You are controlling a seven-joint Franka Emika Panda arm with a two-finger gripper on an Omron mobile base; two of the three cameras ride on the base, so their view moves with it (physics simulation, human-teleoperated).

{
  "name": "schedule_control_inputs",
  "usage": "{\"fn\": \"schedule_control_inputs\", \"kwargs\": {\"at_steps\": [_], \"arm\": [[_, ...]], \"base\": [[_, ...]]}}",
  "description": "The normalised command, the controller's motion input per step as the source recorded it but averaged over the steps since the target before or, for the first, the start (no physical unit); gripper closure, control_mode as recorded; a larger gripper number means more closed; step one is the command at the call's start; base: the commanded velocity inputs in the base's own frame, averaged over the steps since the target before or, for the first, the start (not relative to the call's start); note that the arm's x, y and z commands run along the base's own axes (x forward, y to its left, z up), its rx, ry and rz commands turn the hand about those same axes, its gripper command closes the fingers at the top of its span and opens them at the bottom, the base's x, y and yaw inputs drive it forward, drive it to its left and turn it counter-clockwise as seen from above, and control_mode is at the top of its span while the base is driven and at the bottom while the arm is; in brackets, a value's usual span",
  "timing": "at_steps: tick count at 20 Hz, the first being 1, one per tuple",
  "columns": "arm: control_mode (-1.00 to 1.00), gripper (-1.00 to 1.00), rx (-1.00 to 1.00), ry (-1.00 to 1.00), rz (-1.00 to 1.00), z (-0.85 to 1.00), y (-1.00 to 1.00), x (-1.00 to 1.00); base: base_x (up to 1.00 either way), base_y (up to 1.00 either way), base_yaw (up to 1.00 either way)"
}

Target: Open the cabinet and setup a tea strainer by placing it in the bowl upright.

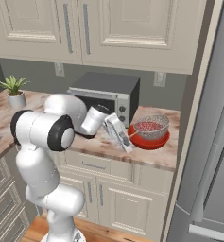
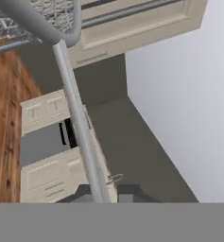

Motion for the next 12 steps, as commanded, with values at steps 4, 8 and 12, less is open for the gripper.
{"fn": "schedule_control_inputs", "kwargs": {"at_steps": [4, 8, 12], "arm": [[-1.00, 1.00, 0.10, 0.00, 0.00, -0.07, 0.22, 0.18], [-1.00, 1.00, 0.16, -0.01, 0.00, 0.02, 0.16, 0.28], [-1.00, 1.00, 0.13, -0.05, 0.00, 0.06, 0.01, 0.33]], "base": [[0.00, 0.00, 0.00], [0.00, 0.00, 0.00], [0.00, 0.00, 0.00]]}}
